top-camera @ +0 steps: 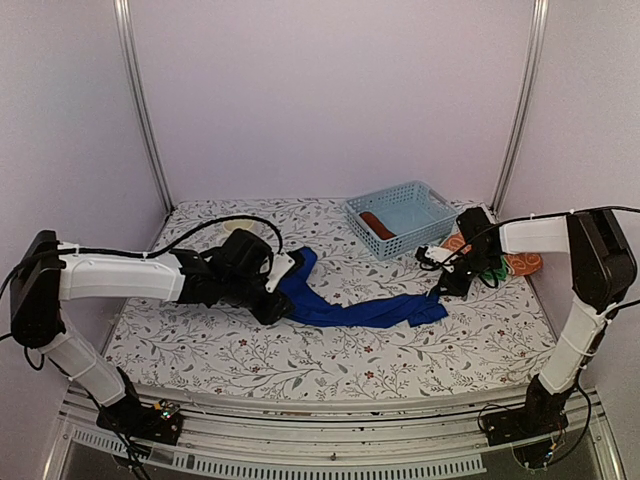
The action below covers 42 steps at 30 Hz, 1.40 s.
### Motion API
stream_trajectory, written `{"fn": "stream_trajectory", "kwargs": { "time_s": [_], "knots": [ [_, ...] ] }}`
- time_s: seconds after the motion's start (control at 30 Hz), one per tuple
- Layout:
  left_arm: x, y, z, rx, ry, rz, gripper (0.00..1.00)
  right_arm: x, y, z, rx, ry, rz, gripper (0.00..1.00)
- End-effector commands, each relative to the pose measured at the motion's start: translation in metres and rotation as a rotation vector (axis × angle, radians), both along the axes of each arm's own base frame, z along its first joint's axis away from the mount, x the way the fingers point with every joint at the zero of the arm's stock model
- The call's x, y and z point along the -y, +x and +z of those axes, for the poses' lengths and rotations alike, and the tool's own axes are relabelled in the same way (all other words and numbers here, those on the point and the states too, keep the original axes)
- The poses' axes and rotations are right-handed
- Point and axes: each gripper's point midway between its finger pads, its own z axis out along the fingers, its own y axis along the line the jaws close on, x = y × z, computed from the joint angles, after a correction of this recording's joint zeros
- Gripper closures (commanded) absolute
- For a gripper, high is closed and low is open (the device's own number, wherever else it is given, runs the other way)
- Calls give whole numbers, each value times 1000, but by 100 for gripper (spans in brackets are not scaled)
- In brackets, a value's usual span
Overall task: Roll the towels
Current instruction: Pick up the towel from the center of the board, then adjust the towel at the center of the board.
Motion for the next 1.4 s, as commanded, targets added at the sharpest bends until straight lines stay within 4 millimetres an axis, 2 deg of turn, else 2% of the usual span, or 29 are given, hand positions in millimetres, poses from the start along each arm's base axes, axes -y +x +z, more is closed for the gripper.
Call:
{"fn": "stream_trajectory", "kwargs": {
  "time_s": [0.0, 0.17, 0.27, 0.37, 0.43, 0.5, 0.53, 0.57, 0.67, 0.73, 0.77, 0.83, 0.87, 1.03, 1.13, 1.2, 1.27, 1.37],
  "knots": [
    [2, -4, 8, 19, -23, -5, 58, -9, -1, -3, -33, 36, 16, 71],
    [1, -4, 10, 19, -30, -1, 57, -13, 1, -5, -37, 47, 10, 68],
    [0, -6, 9, 15, -30, 1, 57, -16, 3, 3, -32, 61, 6, 82],
    [-3, -8, 6, 11, -22, 3, 57, -19, 5, 24, -4, 85, 7, 93],
    [-5, -10, 5, 12, -17, 2, 57, -21, 7, 48, 25, 108, 2, 96],
    [-8, -10, 3, 14, -10, 2, 56, -28, 7, 86, 51, 162, 1, 97],
    [-8, -11, 3, 15, -7, 2, 56, -32, 5, 111, 55, 197, 8, 97],
    [-9, -11, 3, 15, -6, 2, 55, -39, 8, 145, 102, 243, 20, 97],
    [-7, -10, 3, 18, -13, -3, 55, -52, 1, 230, 203, 367, 63, 97],
    [-4, -9, 4, 20, -21, -8, 55, -59, -8, 278, 266, 441, 104, 97],
    [-1, -9, 5, 21, -28, -13, 55, -61, -11, 295, 287, 467, 115, 97],
    [4, -9, 10, 32, -50, -25, 56, -65, -16, 316, 294, 512, 126, 97],
    [8, -10, 13, 41, -65, -33, 56, -67, -18, 321, 287, 527, 133, 97],
    [27, -23, 28, 75, -145, -100, 57, -70, -20, 325, 262, 555, 129, 97],
    [35, -26, 27, 84, -152, -122, 57, -72, -26, 338, 262, 591, 139, 97],
    [37, -22, 18, 85, -126, -117, 57, -74, -33, 356, 285, 620, 160, 97],
    [41, -16, 9, 91, -95, -120, 56, -75, -43, 383, 330, 654, 198, 97],
    [50, -4, 7, 130, -82, -127, 52, -72, -53, 424, 438, 680, 220, 97]
  ]
}}
